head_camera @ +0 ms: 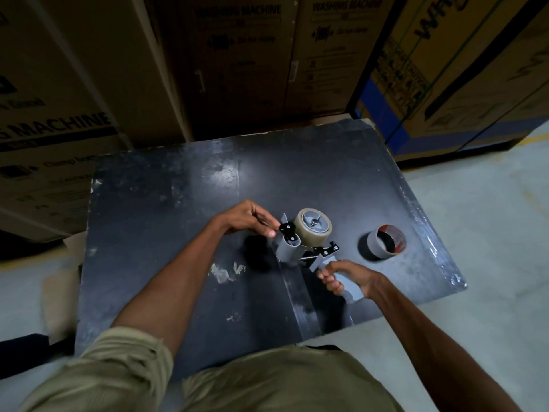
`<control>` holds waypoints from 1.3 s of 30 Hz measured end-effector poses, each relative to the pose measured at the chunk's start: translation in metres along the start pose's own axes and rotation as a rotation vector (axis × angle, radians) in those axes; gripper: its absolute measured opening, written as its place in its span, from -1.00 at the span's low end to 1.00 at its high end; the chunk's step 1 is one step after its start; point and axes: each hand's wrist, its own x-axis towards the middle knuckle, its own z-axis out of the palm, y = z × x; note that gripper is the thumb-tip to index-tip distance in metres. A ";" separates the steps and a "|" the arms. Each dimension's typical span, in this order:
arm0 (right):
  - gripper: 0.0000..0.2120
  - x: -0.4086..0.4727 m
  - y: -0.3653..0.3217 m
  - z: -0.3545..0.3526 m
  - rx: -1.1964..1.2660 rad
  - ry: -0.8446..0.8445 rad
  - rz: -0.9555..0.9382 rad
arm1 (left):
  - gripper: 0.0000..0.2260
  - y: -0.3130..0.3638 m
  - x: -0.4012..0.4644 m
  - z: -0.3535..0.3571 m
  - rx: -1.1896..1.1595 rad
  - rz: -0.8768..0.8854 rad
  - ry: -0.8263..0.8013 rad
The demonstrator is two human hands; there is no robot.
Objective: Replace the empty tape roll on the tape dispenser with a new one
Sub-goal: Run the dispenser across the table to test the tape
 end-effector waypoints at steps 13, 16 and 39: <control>-0.72 -0.009 -0.013 -0.007 -0.020 -0.167 0.000 | -0.76 0.004 0.010 -0.024 -0.108 -0.061 0.135; -0.71 -0.005 -0.019 -0.009 0.009 -0.159 -0.029 | -0.75 -0.007 0.012 -0.015 -0.090 -0.052 0.339; -0.82 0.073 -0.174 0.002 -0.060 0.228 -0.268 | -0.81 -0.029 -0.015 0.007 0.153 -0.206 0.770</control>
